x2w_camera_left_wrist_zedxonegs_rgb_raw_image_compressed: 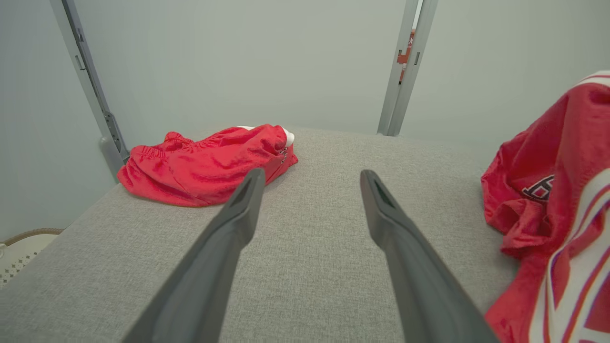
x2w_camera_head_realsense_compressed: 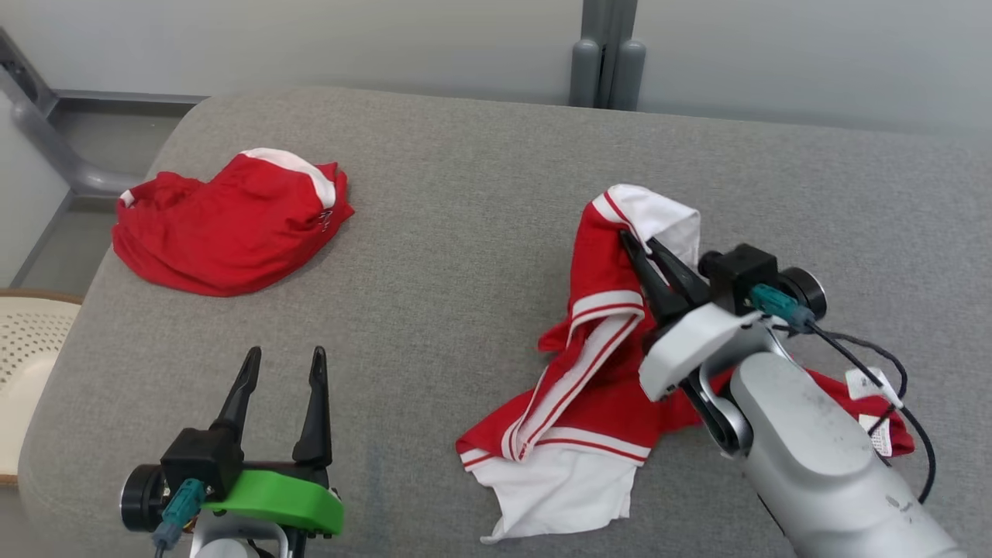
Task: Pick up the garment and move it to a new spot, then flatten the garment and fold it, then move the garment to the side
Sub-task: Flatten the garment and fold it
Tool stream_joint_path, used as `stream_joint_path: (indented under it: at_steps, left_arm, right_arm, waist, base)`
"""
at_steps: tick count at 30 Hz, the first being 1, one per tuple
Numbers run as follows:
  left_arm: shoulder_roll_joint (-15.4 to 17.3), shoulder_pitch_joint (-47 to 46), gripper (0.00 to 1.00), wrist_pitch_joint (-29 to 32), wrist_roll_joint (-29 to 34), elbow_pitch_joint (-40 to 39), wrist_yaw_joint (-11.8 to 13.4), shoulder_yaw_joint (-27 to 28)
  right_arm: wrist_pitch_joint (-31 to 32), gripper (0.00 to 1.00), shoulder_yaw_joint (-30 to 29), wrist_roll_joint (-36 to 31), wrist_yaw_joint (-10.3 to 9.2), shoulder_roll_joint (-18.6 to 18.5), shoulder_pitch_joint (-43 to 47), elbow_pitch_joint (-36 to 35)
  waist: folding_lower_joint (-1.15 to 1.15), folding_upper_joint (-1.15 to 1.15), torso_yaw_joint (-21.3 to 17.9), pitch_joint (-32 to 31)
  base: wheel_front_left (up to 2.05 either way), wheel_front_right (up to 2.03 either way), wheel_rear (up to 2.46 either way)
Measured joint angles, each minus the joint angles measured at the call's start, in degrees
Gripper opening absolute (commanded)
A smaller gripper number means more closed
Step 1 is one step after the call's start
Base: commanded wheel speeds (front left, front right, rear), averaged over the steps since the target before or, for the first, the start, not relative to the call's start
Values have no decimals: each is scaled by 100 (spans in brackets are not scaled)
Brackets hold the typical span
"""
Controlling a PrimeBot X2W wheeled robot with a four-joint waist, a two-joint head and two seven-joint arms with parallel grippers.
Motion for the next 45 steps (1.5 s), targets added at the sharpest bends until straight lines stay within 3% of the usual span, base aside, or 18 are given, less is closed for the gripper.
stream_joint_path:
  at_steps: [8, 14, 15, 16, 18, 24, 27, 38, 45]
  left_arm:
    - [0, -63, 100, 0, -92, 18, 69, -185]
    - [0, -131, 100, 0, -159, 14, 146, -304]
    - [-1, -148, 100, 0, -188, 19, 146, -328]
    - [0, -174, 100, 0, -212, 29, 147, -352]
    - [-1, -233, 100, 0, -233, 51, 149, -401]
    - [-1, -252, 100, 0, -246, 57, 196, -374]
    - [0, -232, 100, 0, -242, 57, 198, -335]
    - [-1, -138, 100, 0, -218, -5, 199, -191]
    - [-1, -91, 100, 0, -205, -14, 187, -149]
  right_arm:
    - [0, 0, 573, 156, 0, 313, -1327, 1267]
    - [7, 0, 479, 188, 0, 469, -1720, 1537]
    - [7, 45, 509, 151, 0, 485, -1724, 1616]
    - [7, 100, 530, 155, 0, 497, -1725, 1715]
    - [8, 100, 692, 207, 0, 525, -1725, 2067]
    - [7, 100, 883, 413, 0, 541, -1717, 2215]
    - [7, 100, 834, 466, 0, 337, -1601, 2094]
    - [7, 100, 290, 401, 0, -767, -76, 495]
    - [7, 100, 111, 232, 0, -909, 1332, -554]
  waist:
    - [0, 0, 349, 149]
    - [0, 0, 433, 284]
    - [0, 0, 432, 301]
    - [0, 0, 429, 310]
    - [0, 0, 424, 312]
    - [0, 0, 302, 285]
    - [0, 0, 189, 257]
    - [0, 0, -256, 105]
    - [0, 0, -352, -6]
  base:
    - [0, 0, 0]
    - [0, 0, 0]
    - [0, 0, 0]
    - [0, 0, 0]
    - [0, 0, 0]
    - [0, 0, 0]
    - [0, 0, 0]
    - [0, 0, 0]
    - [0, 0, 0]
